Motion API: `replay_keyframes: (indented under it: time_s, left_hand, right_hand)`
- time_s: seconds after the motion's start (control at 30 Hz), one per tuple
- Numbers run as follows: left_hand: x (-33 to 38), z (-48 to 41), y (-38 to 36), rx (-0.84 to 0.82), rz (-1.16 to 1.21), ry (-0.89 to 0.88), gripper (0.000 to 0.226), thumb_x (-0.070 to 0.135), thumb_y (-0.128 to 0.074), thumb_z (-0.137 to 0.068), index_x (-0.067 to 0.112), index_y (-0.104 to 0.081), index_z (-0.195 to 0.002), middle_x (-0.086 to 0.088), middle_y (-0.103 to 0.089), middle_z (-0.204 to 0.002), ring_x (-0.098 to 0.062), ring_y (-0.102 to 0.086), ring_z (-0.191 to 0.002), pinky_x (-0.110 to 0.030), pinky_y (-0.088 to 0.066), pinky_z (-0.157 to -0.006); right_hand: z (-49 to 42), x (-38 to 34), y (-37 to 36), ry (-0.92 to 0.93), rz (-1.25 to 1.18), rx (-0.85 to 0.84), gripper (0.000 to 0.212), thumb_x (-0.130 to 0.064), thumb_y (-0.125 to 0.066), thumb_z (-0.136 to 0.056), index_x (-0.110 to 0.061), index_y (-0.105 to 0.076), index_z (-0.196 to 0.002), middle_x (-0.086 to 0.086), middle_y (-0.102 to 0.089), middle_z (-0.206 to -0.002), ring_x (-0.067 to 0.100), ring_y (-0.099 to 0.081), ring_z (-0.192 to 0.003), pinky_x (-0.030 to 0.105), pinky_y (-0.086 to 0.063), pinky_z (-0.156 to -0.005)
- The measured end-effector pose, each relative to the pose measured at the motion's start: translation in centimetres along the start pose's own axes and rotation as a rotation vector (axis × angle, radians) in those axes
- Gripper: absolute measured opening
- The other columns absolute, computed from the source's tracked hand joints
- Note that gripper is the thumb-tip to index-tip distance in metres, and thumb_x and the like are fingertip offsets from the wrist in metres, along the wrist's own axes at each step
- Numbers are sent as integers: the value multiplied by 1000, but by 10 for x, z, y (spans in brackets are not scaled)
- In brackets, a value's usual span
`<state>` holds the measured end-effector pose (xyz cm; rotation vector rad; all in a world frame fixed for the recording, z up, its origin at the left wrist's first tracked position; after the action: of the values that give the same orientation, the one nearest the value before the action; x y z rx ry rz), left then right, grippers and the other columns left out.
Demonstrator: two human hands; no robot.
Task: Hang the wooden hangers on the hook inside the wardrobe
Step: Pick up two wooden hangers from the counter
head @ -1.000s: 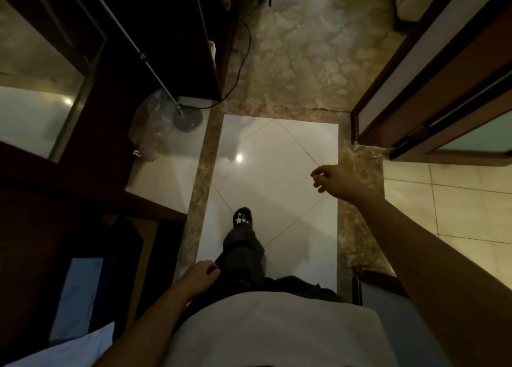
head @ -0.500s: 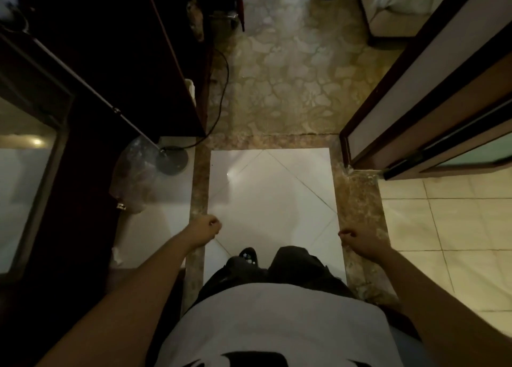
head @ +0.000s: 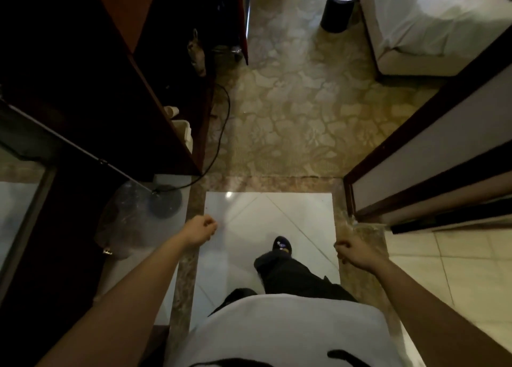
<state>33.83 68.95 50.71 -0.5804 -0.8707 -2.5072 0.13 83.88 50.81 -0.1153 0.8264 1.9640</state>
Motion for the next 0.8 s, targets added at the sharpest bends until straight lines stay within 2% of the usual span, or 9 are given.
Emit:
replay_keyframes:
  time_s: [0.07,0.13,0.23,0.3,0.4,0.5,0.6,0.7,0.8]
  left_hand:
    - [4,-11,2,-18,21,53,19,16,-46,-95,5,-60,-89,-13,-60,-87,-26,-58,-84,-42,-52,-84]
    - [10,-20,3,-13,46,97,20,17,-45,-96,5,-61,-94,-12,-60,-89,-24,-57,-83,-39,-51,-81]
    - [19,-33,10,6,54,150,19,19,-46,-96,7,-60,-97,-10,-60,-90,-21,-56,-82,-28,-46,-72]
    - [22,-43,15,7,56,192,19,18,-46,-95,6,-60,-98,-10,-60,-90,-21,-57,-82,-26,-46,-70]
    - [27,-64,29,4,57,238,19,19,-47,-94,6,-61,-94,-15,-63,-92,-26,-60,-84,-36,-50,-80]
    - [42,-95,51,-24,29,260,21,19,-48,-94,4,-61,-98,-16,-63,-94,-27,-60,-86,-37,-49,-85]
    - [77,-138,82,-28,7,228,13,16,-46,-94,8,-55,-88,-13,-56,-86,-19,-52,-72,-29,-47,-69]
    - [123,-188,120,-15,10,161,14,14,-44,-95,11,-54,-87,-11,-54,-88,-12,-49,-68,-22,-39,-61]
    - [172,-231,161,-5,12,79,23,20,-44,-96,8,-59,-109,-10,-58,-101,-23,-58,-95,-30,-44,-78]
  right_hand:
    - [-30,-39,33,69,32,-2,24,-12,-45,-95,-1,-59,-111,16,-61,-99,22,-60,-85,30,-51,-73]
    - [-58,-84,66,165,81,-22,26,-14,-46,-95,1,-60,-112,13,-62,-94,24,-60,-83,36,-52,-78]
    - [-91,-154,115,283,64,-13,30,-12,-45,-96,4,-57,-117,14,-61,-95,21,-57,-80,25,-46,-65]
    - [-107,-195,144,334,24,5,31,-12,-44,-96,4,-56,-120,18,-63,-102,23,-59,-85,26,-48,-67]
    - [-132,-242,181,398,-4,19,32,-13,-43,-97,3,-55,-121,22,-63,-110,30,-63,-95,32,-49,-77]
    - [-162,-269,204,399,5,26,32,-14,-42,-97,2,-55,-122,18,-63,-105,30,-63,-95,24,-48,-72]
    - [-195,-280,217,354,18,13,31,-13,-42,-97,2,-55,-121,13,-60,-98,22,-59,-88,15,-44,-61]
    - [-231,-280,228,266,3,8,32,-11,-43,-97,5,-54,-122,14,-59,-97,23,-57,-87,26,-50,-71]
    - [-259,-274,238,156,53,-20,32,-14,-44,-97,3,-56,-121,14,-60,-96,25,-59,-86,40,-50,-86]
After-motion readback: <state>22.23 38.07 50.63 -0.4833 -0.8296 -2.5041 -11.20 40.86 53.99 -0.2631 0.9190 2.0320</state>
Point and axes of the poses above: each hand's wrist, its own z-axis away from the middle knuckle, its own y-axis out of the back of the hand, x = y × z, the point moved 5 cm from there along -z, towards the middle knuckle
